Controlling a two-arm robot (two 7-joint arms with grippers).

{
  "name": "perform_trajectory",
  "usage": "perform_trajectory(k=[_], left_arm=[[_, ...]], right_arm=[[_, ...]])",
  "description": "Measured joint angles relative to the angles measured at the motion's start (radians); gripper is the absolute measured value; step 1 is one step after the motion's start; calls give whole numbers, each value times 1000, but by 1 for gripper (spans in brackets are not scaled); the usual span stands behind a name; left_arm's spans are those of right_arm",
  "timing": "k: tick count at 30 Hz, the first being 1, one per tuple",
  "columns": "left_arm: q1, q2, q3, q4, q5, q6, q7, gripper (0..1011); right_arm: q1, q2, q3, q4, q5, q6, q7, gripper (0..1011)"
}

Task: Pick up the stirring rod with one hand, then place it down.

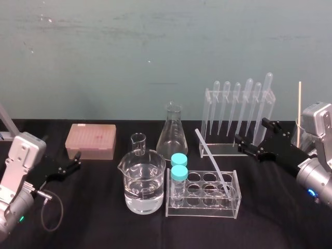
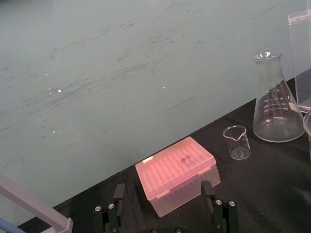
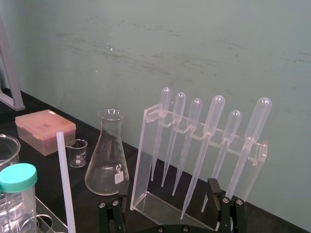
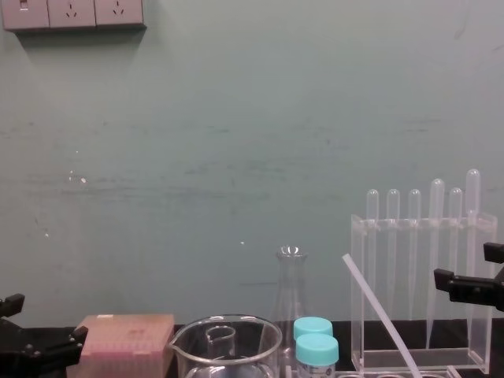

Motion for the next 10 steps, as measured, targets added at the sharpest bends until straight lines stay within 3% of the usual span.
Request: perform_trajectory(k=[10], left_arm=[[0,0,0,0,0,0,0,1000]], right_arm=[[0,0,0,0,0,0,0,1002]])
